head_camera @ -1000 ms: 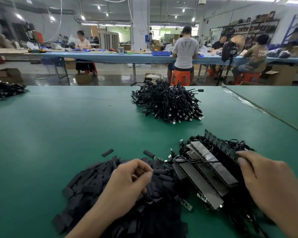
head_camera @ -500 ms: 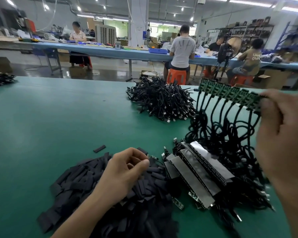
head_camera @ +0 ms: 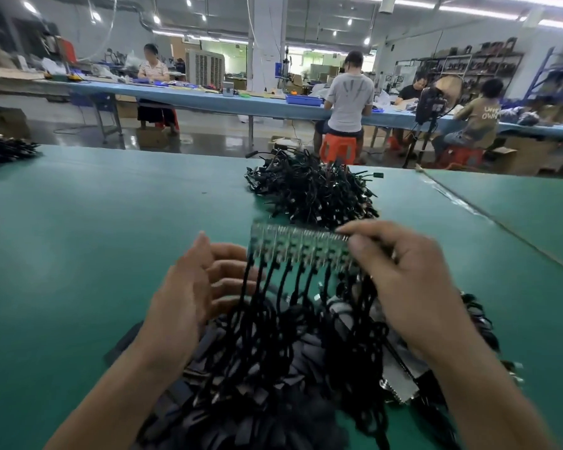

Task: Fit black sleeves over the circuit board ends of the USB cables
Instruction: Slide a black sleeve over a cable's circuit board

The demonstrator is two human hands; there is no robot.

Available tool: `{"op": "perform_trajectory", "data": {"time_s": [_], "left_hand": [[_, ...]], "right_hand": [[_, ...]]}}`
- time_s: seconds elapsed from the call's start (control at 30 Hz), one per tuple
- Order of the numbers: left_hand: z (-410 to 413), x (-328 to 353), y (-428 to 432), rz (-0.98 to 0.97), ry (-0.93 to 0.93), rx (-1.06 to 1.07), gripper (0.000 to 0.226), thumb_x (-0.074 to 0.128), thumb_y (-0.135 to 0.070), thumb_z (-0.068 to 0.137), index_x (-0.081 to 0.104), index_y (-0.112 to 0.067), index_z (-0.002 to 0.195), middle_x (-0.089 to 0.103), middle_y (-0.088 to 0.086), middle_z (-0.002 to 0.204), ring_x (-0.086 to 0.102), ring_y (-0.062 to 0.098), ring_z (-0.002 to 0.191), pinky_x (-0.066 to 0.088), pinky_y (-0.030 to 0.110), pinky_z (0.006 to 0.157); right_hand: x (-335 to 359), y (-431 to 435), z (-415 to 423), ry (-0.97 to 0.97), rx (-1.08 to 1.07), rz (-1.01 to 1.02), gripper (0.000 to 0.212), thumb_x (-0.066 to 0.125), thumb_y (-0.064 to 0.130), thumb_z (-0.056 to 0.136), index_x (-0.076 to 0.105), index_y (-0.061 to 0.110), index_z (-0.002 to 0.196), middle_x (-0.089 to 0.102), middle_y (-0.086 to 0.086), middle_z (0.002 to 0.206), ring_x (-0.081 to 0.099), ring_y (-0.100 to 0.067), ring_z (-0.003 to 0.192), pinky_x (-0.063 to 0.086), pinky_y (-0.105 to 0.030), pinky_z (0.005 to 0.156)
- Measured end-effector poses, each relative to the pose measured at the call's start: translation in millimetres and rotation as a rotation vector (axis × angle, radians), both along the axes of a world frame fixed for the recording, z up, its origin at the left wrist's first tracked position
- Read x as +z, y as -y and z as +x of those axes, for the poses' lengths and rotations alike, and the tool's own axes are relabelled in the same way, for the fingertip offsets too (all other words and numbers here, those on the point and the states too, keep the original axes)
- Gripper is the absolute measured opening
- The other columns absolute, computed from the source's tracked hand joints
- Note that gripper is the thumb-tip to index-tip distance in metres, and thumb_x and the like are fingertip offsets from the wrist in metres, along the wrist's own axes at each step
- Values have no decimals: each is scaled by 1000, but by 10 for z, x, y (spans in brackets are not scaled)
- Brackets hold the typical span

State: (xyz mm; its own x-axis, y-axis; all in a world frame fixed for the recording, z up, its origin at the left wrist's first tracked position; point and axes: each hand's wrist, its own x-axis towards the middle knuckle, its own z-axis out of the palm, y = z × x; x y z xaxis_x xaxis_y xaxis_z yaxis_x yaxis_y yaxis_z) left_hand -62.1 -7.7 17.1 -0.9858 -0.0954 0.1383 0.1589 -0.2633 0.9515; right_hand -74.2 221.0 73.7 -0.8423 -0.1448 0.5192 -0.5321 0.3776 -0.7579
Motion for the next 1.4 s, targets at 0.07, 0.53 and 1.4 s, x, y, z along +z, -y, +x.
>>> {"op": "perform_trajectory", "data": {"time_s": [0.07,0.53,1.4], "left_hand": [[-26,-79,-33,-171,41,24,25,60,-51,84,77,-32,81,71,0,81,73,21,70,58,31,61],[-242,-641,13,-397,-13,61,32,73,-52,77,66,-27,96,70,-8,78,64,6,64,50,23,62],[-286,-928,-93,-192,-58,2,9,67,-29,82,69,-21,79,63,-6,66,54,5,59,45,15,58]], "right_hand": [[-261,28,-91,180,23,-14,26,59,17,97,72,38,90,70,7,82,59,-23,75,52,-30,67],[-603,77,-429,103,-110,477,16,61,31,94,72,30,105,66,18,96,59,3,87,39,-5,76],[-1045,571,-568,366,141,254,12,70,31,88,72,26,98,73,13,86,68,-8,86,52,-42,90]]}}
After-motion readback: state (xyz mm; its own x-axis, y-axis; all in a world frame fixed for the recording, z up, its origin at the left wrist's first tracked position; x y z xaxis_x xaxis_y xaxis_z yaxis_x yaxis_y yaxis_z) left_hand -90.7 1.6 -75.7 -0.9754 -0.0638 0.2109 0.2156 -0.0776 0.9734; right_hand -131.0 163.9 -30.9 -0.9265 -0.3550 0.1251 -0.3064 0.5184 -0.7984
